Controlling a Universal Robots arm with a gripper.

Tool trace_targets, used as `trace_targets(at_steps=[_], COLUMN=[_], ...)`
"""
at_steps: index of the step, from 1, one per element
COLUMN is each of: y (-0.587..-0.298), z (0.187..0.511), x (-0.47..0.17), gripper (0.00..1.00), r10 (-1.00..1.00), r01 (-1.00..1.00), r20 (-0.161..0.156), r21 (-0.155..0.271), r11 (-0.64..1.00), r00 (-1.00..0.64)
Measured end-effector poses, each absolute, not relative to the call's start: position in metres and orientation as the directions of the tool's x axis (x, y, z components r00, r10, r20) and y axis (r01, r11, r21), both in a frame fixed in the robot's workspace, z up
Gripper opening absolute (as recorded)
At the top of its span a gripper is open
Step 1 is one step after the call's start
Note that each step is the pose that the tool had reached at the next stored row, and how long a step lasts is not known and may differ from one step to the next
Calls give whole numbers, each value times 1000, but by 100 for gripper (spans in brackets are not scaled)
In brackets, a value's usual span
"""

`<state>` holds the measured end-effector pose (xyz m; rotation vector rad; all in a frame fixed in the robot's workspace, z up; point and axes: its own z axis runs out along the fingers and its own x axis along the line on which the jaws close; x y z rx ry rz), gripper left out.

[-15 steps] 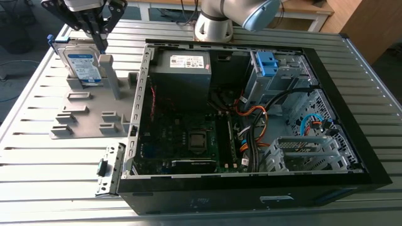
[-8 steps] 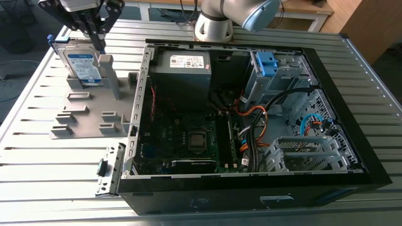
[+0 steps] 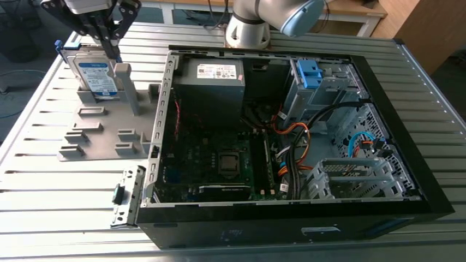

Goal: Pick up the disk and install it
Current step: 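Reach for the disk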

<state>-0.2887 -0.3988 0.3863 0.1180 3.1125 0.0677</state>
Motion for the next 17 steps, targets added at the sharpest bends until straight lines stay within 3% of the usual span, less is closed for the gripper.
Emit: trace_targets(at_steps=[17], y=[-399], z=[385], x=[-296], gripper=[11], r10=[76], r01=[75], r20=[-24], r21=[44], r11=[996], r00=[-997])
